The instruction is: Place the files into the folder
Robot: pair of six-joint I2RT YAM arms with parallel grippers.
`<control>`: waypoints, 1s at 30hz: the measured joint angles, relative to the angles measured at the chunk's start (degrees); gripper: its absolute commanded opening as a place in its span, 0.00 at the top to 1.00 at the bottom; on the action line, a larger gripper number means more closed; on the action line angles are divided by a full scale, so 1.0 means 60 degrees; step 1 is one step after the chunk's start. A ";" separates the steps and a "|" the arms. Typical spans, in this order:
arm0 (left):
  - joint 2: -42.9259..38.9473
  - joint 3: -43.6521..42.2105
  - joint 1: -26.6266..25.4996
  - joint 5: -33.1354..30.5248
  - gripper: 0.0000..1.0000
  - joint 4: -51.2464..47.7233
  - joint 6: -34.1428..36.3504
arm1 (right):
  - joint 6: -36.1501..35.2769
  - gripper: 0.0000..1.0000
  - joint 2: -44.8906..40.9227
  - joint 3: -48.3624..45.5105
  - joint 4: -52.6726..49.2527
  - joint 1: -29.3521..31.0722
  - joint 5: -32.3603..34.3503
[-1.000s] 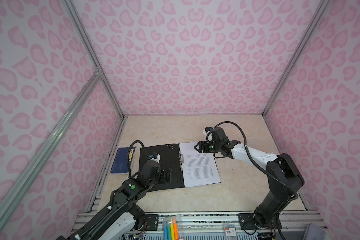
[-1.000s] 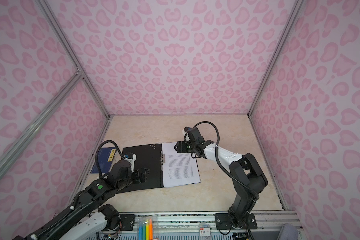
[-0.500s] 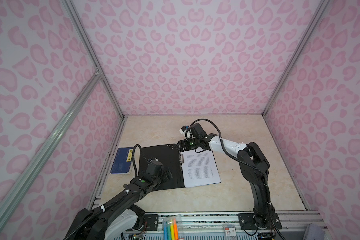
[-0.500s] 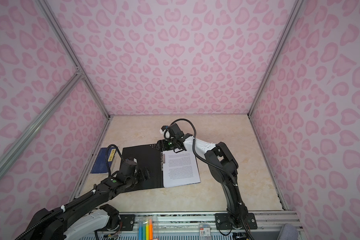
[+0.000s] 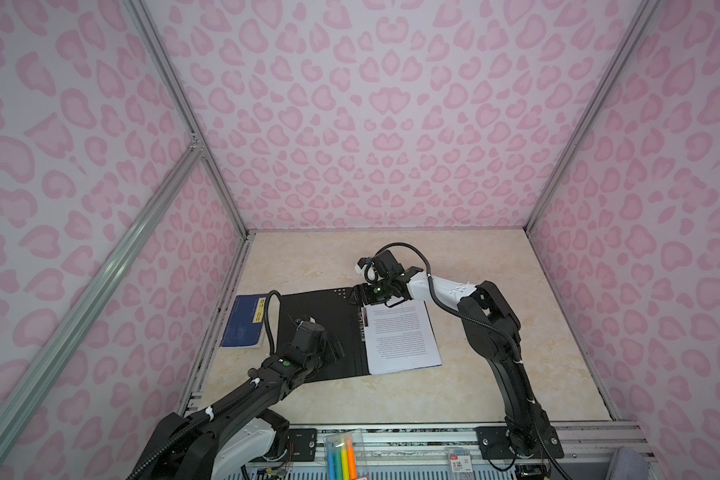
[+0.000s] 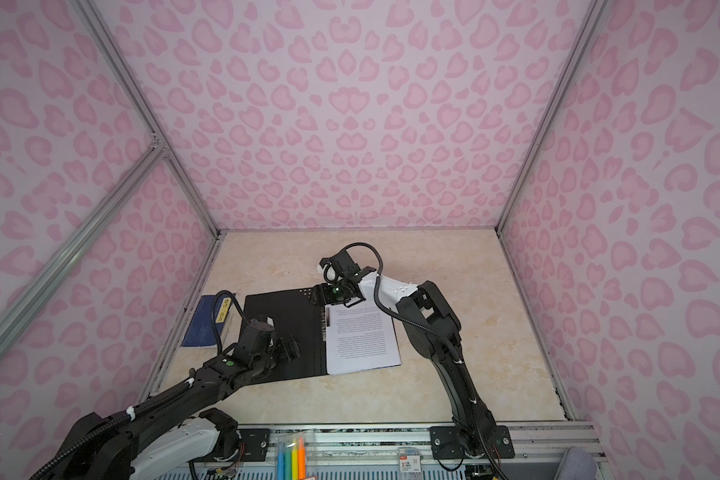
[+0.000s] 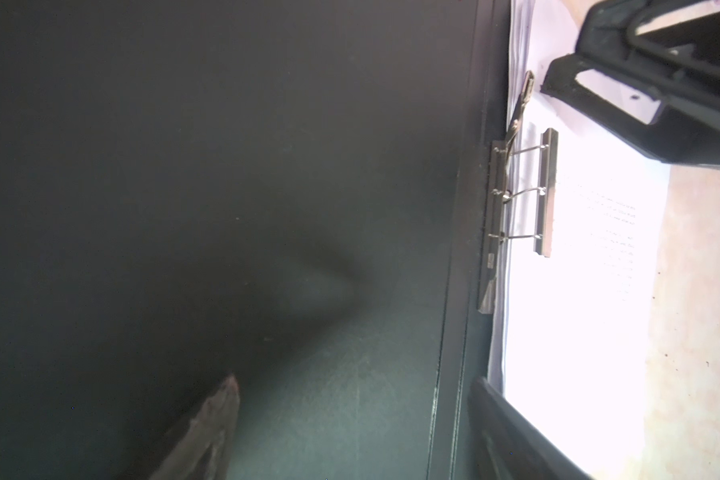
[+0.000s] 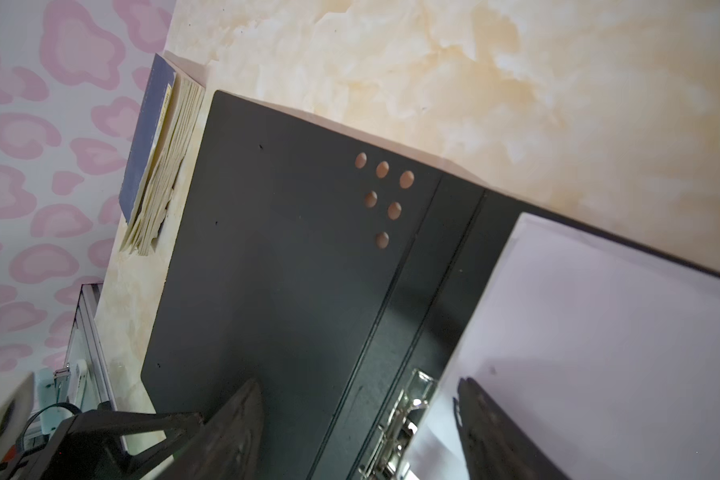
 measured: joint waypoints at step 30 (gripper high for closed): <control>0.0098 -0.0044 0.0004 -0.0040 0.13 0.0244 -0.0011 | 0.0328 0.30 0.0463 0.0066 0.0441 0.0062 -0.1122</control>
